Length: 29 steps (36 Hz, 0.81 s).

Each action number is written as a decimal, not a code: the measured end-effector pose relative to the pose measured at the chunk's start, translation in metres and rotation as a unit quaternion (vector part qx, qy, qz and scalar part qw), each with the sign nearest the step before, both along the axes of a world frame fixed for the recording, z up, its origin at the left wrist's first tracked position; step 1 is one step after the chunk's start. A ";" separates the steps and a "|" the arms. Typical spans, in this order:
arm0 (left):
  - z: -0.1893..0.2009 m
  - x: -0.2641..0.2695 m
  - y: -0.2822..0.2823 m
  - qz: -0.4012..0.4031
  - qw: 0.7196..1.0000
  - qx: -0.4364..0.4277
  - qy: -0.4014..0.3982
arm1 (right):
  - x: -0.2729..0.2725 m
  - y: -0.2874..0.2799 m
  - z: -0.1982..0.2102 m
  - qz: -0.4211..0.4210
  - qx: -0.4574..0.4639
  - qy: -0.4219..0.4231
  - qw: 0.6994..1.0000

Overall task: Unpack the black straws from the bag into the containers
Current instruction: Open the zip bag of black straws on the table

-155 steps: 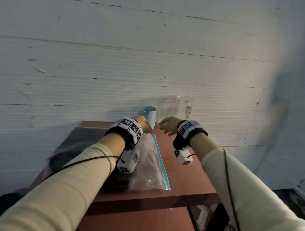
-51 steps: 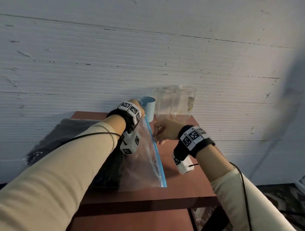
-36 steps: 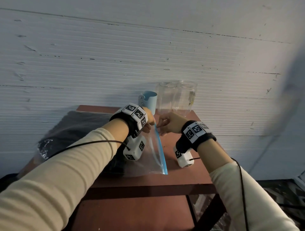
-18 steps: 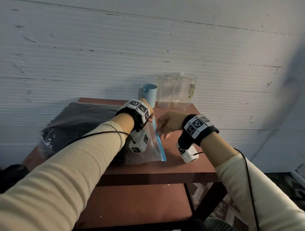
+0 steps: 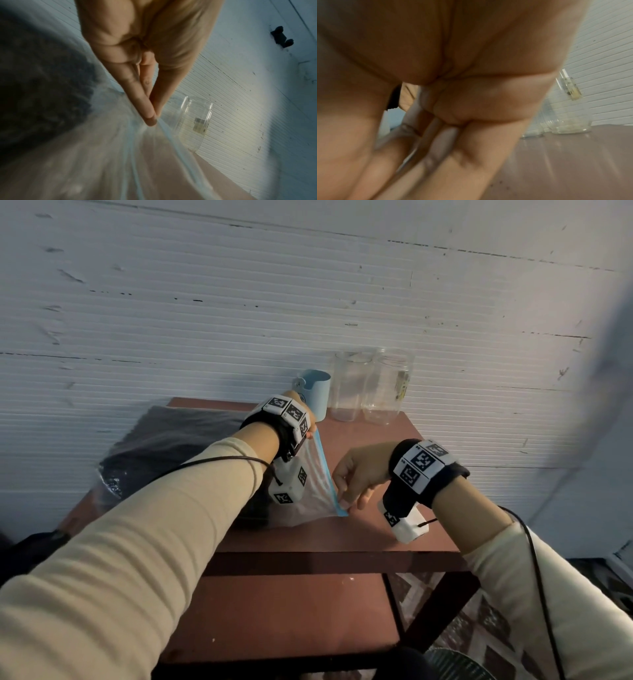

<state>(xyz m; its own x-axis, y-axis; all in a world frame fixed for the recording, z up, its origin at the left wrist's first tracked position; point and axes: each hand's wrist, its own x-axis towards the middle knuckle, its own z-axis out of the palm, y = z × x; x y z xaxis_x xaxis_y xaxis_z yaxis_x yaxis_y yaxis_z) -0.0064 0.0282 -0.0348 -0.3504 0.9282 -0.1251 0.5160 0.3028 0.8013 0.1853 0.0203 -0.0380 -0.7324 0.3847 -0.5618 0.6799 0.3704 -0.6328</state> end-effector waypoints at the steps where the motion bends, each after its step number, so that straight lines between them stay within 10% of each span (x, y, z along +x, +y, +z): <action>1: 0.000 -0.002 -0.001 0.004 1.000 0.003 -0.003 | 0.001 0.001 0.002 0.003 -0.010 0.000 1.000; 8: 0.009 0.005 -0.010 0.002 0.999 -0.034 0.015 | -0.006 0.016 0.011 -0.093 0.063 0.133 0.985; 29: 0.061 0.003 -0.045 -0.019 0.999 0.029 0.034 | -0.075 0.031 0.002 -0.135 0.065 0.137 0.979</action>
